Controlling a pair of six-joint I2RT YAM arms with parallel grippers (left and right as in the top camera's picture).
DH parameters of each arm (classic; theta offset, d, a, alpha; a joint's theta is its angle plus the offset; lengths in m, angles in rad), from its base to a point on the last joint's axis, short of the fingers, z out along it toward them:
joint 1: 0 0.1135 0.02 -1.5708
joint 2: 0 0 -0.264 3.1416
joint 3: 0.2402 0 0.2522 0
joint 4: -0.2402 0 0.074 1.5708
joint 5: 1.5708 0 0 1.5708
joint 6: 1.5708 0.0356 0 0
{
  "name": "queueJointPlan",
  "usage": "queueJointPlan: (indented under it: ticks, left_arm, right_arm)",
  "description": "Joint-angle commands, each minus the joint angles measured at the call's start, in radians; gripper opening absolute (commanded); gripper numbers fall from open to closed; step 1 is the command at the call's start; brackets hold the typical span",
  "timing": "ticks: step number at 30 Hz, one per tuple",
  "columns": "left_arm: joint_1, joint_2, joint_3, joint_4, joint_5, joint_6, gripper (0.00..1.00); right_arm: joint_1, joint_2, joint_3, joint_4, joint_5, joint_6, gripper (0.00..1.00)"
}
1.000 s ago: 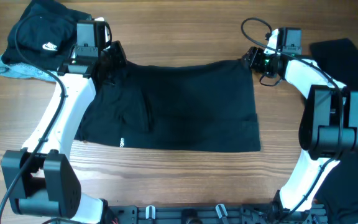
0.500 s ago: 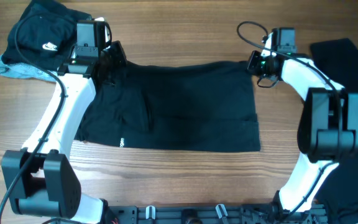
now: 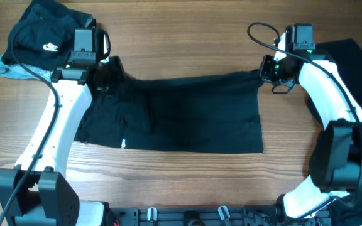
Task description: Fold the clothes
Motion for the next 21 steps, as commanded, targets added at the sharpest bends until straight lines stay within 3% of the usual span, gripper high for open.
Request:
queueJointPlan:
  ticks: [1,6,21]
  left_arm:
    - [0.045,-0.018,0.005,-0.075,-0.010,0.020,0.04]
    - [0.082,-0.018,0.003,-0.155,-0.010,0.021,0.04]
    - [0.082,-0.004,0.002,-0.286,-0.074,0.021,0.04]
  right_arm:
    - [-0.003,-0.016,-0.001,-0.077,0.057,-0.020,0.05]
    - [-0.002,-0.016,-0.008,-0.206,0.053,-0.020,0.04]
    - [-0.001,-0.013,-0.010,-0.384,-0.011,-0.072,0.08]
